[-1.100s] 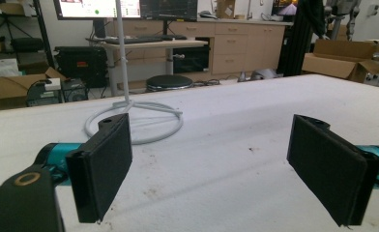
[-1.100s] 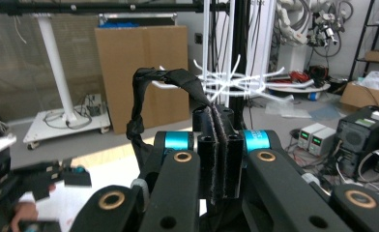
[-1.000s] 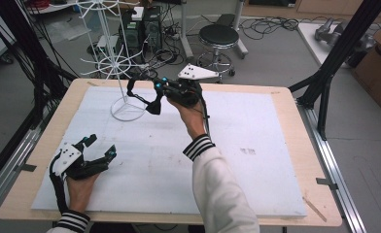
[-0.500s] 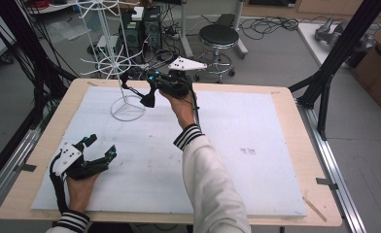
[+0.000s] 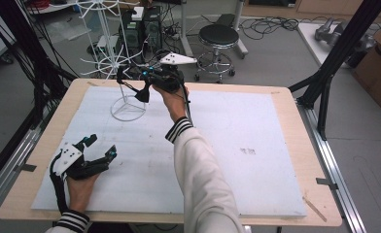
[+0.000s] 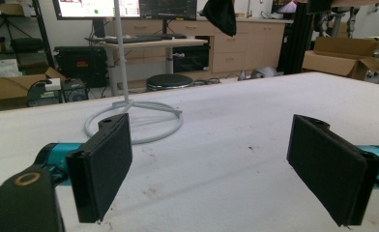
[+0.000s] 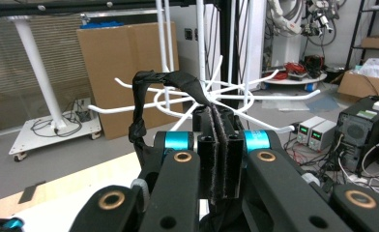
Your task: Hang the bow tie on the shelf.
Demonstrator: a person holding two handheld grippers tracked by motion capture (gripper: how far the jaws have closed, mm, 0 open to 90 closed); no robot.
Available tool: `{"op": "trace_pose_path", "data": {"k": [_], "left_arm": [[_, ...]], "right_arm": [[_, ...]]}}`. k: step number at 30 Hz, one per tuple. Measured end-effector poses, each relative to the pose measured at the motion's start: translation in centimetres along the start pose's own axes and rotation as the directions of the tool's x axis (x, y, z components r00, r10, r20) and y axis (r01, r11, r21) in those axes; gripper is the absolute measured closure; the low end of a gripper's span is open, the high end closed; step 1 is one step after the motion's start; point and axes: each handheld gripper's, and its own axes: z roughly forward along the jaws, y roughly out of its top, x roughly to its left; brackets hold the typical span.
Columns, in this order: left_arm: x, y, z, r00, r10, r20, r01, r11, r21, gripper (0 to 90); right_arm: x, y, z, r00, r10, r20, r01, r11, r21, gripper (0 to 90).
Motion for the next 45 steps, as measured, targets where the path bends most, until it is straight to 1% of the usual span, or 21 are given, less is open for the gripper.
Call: {"op": "trace_pose_path", "data": {"k": [1,2,3,5,6,7,8,10,12,21,24,26,30,32,37,39,42,43,44,45], "left_arm": [[0.0,0.0,0.0,1.0000,0.000,0.000,0.000,1.0000,0.000,16.5],[0.0,0.0,0.0,1.0000,0.000,0.000,0.000,1.0000,0.000,16.5],[0.0,0.0,0.0,1.0000,0.000,0.000,0.000,1.0000,0.000,16.5],[0.0,0.0,0.0,1.0000,0.000,0.000,0.000,1.0000,-0.001,16.5],[0.0,0.0,0.0,1.0000,-0.001,0.000,0.001,1.0000,0.000,16.5],[0.0,0.0,0.0,1.0000,0.000,0.000,0.000,1.0000,0.000,16.5],[0.0,0.0,0.0,1.0000,0.000,0.000,0.000,1.0000,0.000,16.5],[0.0,0.0,0.0,1.0000,0.000,-0.001,0.000,1.0000,0.001,16.6],[0.0,0.0,0.0,1.0000,0.003,-0.001,-0.003,1.0000,0.001,16.6],[0.0,0.0,0.0,1.0000,-0.001,0.000,0.001,1.0000,0.000,16.6],[0.0,0.0,0.0,1.0000,0.000,0.001,0.000,1.0000,0.000,16.6],[0.0,0.0,0.0,1.0000,0.000,0.000,0.000,1.0000,0.000,16.6],[0.0,0.0,0.0,1.0000,0.000,0.001,0.000,1.0000,0.000,16.6],[0.0,0.0,0.0,1.0000,0.000,0.001,0.000,1.0000,0.000,16.5],[0.0,0.0,0.0,1.0000,0.000,0.001,0.000,1.0000,0.000,16.6],[0.0,0.0,0.0,1.0000,0.000,0.001,0.000,1.0000,-0.002,16.6],[0.0,0.0,0.0,1.0000,-0.002,0.002,0.002,1.0000,-0.005,16.6],[0.0,0.0,0.0,1.0000,-0.002,0.002,0.002,1.0000,-0.005,16.5],[0.0,0.0,-0.1,1.0000,-0.001,0.003,0.001,1.0000,-0.008,16.5],[0.0,0.0,-0.1,1.0000,-0.001,0.003,0.001,1.0000,-0.008,16.5]], "right_arm": [[-0.2,0.1,0.5,1.0000,0.002,0.002,-0.002,1.0000,0.001,88.6],[-0.2,0.1,0.5,1.0000,0.002,0.002,-0.002,1.0000,0.001,88.6],[-0.1,0.0,0.9,1.0000,0.004,0.002,-0.004,1.0000,-0.005,88.6],[-0.2,-0.1,1.1,1.0000,0.006,0.001,-0.006,1.0000,0.000,88.6],[-0.4,-0.5,1.4,0.9999,0.011,0.005,-0.011,0.9997,0.021,88.6],[-0.4,-0.5,1.4,0.9999,0.011,0.005,-0.011,0.9997,0.021,88.6],[-0.6,-0.8,1.5,0.9995,0.028,0.014,-0.028,0.9995,0.017,88.6],[-0.7,-0.9,1.6,0.9995,0.028,0.013,-0.028,0.9994,0.018,88.6],[-0.8,-1.4,2.1,0.9991,0.038,0.019,-0.039,0.9987,0.033,88.6],[-1.3,-2.3,2.7,0.9976,0.061,0.034,-0.063,0.9967,0.052,88.5],[-1.3,-2.4,2.8,0.9977,0.057,0.035,-0.059,0.9965,0.059,88.5],[-1.4,-2.6,2.9,0.9971,0.068,0.035,-0.070,0.9953,0.066,88.5],[-1.5,-2.9,3.2,0.9972,0.065,0.038,-0.068,0.9944,0.081,88.2],[-1.4,-3.0,3.3,0.9968,0.071,0.039,-0.074,0.9933,0.089,88.0],[-1.4,-3.3,3.5,0.9971,0.067,0.037,-0.071,0.9910,0.114,86.3],[-1.4,-3.3,3.6,0.9977,0.058,0.036,-0.062,0.9912,0.117,85.8],[-1.0,-3.4,3.8,0.9987,0.035,0.037,-0.041,0.9876,0.152,79.7],[-0.9,-3.4,3.9,0.9988,0.023,0.044,-0.030,0.9858,0.165,74.3],[-0.8,-3.4,3.9,0.9982,0.008,0.060,-0.019,0.9835,0.180,63.5],[-0.7,-3.4,4.0,0.9967,-0.012,0.080,-0.003,0.9814,0.192,48.4]]}}
